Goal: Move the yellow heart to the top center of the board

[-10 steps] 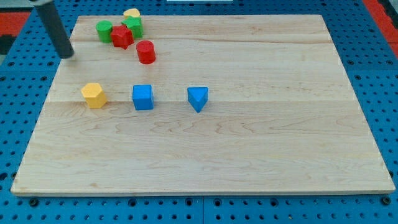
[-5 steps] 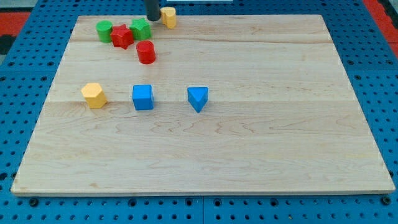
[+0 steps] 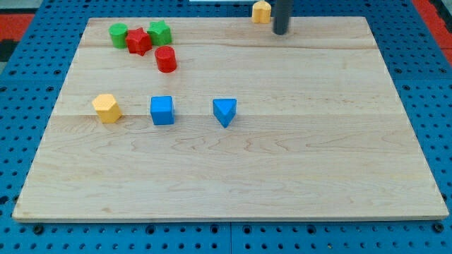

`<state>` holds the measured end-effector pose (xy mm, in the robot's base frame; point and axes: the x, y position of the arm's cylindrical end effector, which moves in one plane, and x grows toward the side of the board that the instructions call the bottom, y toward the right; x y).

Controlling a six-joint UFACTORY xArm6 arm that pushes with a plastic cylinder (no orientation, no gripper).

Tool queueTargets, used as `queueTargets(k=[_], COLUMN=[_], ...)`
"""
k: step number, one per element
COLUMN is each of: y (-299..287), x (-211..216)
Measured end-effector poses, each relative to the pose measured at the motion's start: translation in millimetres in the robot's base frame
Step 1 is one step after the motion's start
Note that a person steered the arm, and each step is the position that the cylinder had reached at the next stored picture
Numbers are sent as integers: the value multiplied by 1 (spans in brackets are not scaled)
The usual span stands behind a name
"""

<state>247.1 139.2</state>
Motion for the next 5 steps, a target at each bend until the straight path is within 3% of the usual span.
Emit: queueTargets(k=[1,2,5], y=[43,42,43], x=[-37,-54,-24])
